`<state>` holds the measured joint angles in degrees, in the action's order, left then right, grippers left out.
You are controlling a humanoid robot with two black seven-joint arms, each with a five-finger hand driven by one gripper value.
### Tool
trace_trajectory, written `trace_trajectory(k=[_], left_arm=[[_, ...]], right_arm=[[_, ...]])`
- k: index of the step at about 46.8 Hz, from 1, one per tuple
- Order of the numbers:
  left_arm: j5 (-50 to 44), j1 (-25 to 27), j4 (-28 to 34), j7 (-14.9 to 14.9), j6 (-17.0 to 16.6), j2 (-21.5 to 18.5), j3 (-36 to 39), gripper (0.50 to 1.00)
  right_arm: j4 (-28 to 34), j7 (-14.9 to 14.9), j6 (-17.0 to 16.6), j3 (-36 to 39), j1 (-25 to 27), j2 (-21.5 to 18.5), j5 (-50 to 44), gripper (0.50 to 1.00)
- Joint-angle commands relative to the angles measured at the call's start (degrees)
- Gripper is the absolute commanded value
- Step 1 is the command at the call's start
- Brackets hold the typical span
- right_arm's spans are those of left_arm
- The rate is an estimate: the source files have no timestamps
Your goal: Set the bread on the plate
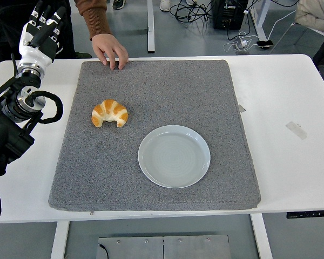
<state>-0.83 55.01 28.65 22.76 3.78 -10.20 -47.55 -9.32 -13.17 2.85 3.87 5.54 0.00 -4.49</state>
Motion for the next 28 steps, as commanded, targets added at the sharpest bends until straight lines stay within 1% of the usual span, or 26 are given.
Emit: trace_trajectory(k=[1,28], left_arm=[[0.0,-0.1,0.0,0.1,0.0,0.0,0.0,0.977],[0.0,-0.1,0.0,0.2,0.1,0.2,-0.1,0.977]], right_arm=[[0.0,0.0,0.0,0.0,-0.1,0.0,0.0,1.000],[0.0,0.1,0.0,0.0,0.0,0.0,0.0,1.000]])
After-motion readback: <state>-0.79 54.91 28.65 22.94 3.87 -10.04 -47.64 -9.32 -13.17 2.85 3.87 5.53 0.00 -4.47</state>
